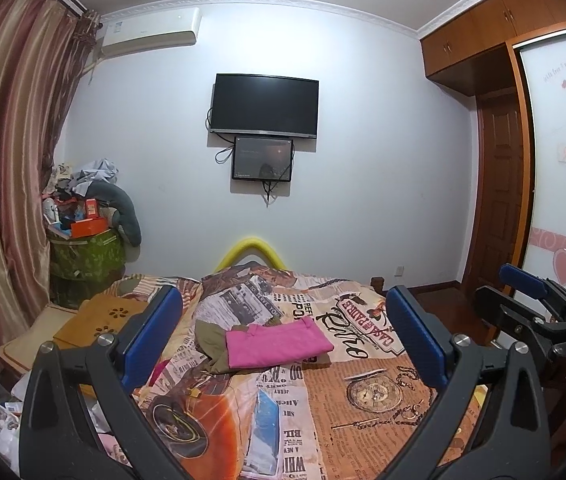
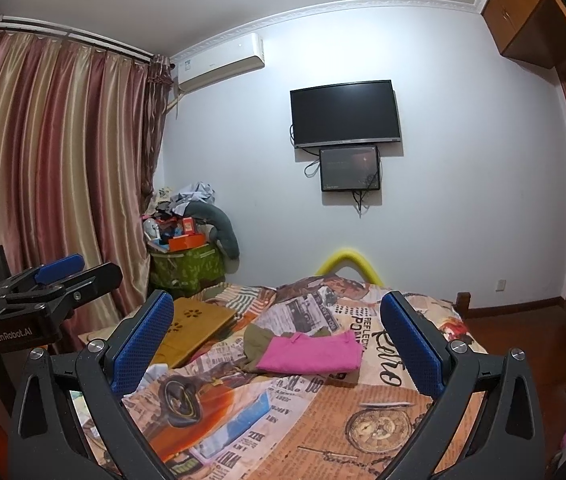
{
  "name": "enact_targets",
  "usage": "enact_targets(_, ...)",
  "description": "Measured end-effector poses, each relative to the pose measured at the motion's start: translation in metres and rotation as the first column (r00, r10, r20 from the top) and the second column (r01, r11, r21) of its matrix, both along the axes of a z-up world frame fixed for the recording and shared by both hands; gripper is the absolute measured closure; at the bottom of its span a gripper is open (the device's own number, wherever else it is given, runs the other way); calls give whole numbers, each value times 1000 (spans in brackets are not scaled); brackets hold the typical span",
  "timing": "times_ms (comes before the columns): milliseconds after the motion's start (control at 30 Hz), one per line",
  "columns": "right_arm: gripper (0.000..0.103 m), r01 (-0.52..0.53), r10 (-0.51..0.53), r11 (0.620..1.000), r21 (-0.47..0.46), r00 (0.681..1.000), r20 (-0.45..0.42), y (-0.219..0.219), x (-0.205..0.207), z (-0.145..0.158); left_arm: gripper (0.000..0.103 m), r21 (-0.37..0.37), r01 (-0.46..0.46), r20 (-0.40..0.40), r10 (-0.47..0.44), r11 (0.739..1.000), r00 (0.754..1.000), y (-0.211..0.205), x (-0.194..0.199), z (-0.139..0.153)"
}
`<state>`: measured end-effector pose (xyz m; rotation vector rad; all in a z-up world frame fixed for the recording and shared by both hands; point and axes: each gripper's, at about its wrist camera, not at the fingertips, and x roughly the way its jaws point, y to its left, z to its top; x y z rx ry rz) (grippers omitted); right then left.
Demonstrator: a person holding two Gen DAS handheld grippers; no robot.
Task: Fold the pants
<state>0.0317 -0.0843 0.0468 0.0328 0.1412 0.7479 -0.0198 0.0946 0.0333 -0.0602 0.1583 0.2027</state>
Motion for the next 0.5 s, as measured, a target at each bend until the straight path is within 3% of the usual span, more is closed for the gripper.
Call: enact_targets(500, 0, 10, -10, 1000, 0, 1000, -9, -4, 3, 1, 0, 5, 26, -12, -26, 1000, 1000, -5, 4, -2)
